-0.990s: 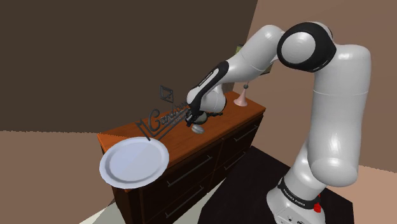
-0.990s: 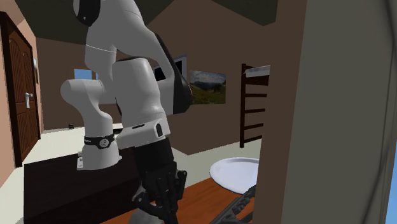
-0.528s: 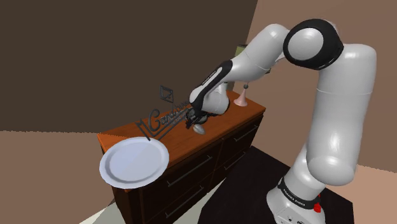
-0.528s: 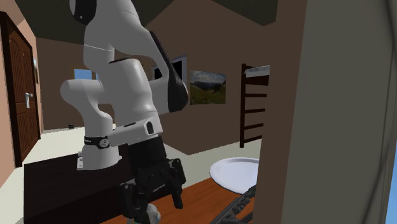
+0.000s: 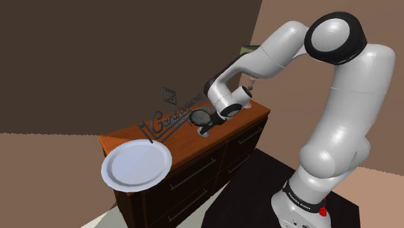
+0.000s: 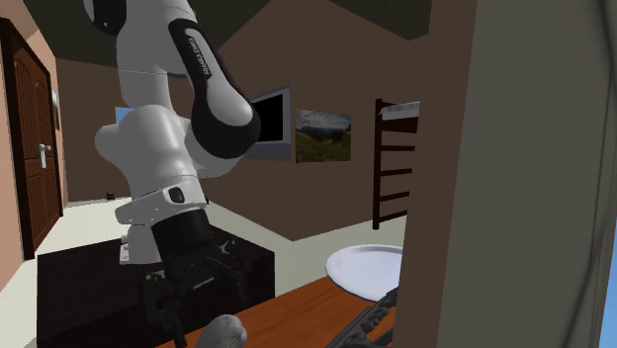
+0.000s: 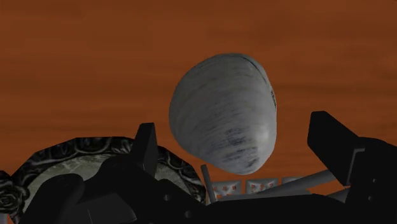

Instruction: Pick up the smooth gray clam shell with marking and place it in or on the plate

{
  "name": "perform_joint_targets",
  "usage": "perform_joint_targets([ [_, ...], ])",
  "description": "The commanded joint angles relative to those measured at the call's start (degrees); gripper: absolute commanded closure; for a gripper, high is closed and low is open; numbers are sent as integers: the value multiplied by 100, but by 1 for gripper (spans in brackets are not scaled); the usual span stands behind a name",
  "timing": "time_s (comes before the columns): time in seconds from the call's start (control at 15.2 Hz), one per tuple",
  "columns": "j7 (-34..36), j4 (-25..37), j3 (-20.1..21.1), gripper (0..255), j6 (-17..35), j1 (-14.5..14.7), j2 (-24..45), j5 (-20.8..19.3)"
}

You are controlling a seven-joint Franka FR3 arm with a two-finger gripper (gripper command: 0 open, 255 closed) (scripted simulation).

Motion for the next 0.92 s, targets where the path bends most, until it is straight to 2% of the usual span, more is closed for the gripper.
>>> perform_joint_targets([
  [0.0, -602, 200, -48, 0, 54, 65, 197, 568],
  [0.26, -1355, 585, -318, 0, 79, 323, 578, 1260],
  [0.73, -1344, 582, -328, 0, 75, 334, 575, 1253],
  [0.79, -1344, 582, -328, 255, 75, 334, 575, 1253],
  [0.86, -1344, 582, -328, 255, 75, 334, 575, 1253],
])
